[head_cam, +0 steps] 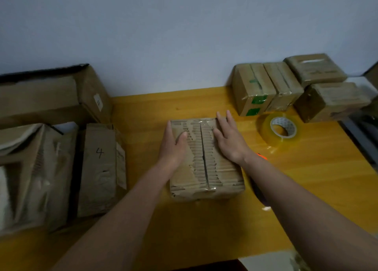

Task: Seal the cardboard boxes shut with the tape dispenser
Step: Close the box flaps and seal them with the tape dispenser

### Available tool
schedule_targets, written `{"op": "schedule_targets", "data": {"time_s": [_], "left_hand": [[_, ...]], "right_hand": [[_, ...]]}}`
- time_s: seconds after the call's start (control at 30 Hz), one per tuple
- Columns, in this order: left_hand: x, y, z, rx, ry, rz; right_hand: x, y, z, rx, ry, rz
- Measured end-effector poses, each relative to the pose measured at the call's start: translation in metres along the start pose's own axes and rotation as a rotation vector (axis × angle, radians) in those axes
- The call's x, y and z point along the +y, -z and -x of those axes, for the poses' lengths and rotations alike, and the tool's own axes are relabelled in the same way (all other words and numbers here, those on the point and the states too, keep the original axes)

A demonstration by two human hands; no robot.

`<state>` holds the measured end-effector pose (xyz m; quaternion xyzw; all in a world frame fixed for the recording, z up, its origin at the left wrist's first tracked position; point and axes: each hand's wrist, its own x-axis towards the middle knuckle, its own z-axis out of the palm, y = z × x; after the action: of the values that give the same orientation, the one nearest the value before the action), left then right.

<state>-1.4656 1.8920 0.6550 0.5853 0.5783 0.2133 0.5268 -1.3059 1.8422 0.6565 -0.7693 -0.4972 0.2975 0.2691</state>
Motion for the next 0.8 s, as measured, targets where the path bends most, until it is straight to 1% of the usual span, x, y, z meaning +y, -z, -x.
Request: {"op": "schedule_targets", "data": {"time_s": [0.1,0.27,0.37,0.4,0.43,0.47,0.5,0.53,0.57,0.6,0.67,0.7,0.73,0.8], "left_hand": [[-0.001,-0.008,-0.005,0.107,-0.048,0.019],[-0.012,-0.009,-0.005,0.143,-0.086,0.150],[-0.019,-0.011,0.011,0.113,-0.080,0.295],[-0.023,-0.010,0.020,0.151,-0.120,0.220],[-0.029,-0.008,0.031,0.206,-0.201,0.069],[-0.036,-0.005,0.045,0.234,-0.339,-0.098],[-0.044,-0.006,0.062,0.224,-0.504,-0.242],[-0.051,-0.008,0.078,0.179,-0.634,-0.376],[-0.060,-0.012,0.090,0.139,-0.716,-0.517],[-0.069,-0.018,0.099,0.134,-0.756,-0.664],[-0.081,-0.024,0.107,0.243,-0.810,-0.873],[-0.082,-0.025,0.110,0.281,-0.819,-0.906],[-0.081,-0.025,0.112,0.278,-0.807,-0.907],[-0.081,-0.025,0.115,0.259,-0.749,-0.912]], "right_hand": [[0.009,0.010,-0.009,-0.003,0.010,-0.170],[0.022,0.010,0.001,0.013,0.015,-0.474],[0.021,0.008,0.021,0.020,0.031,-0.464],[0.022,0.010,0.030,0.033,0.044,-0.447],[0.025,0.012,0.040,0.045,0.072,-0.432],[0.028,0.014,0.051,0.066,0.120,-0.396],[0.031,0.015,0.065,0.104,0.186,-0.325],[0.034,0.015,0.079,0.154,0.271,-0.243],[0.037,0.012,0.094,0.192,0.369,-0.183],[0.042,0.007,0.106,0.196,0.450,-0.128],[0.053,-0.006,0.124,0.139,0.548,0.044],[0.059,-0.011,0.129,0.115,0.566,0.104],[0.066,-0.014,0.134,0.107,0.561,0.108],[0.076,-0.011,0.144,0.123,0.513,0.009]]}}
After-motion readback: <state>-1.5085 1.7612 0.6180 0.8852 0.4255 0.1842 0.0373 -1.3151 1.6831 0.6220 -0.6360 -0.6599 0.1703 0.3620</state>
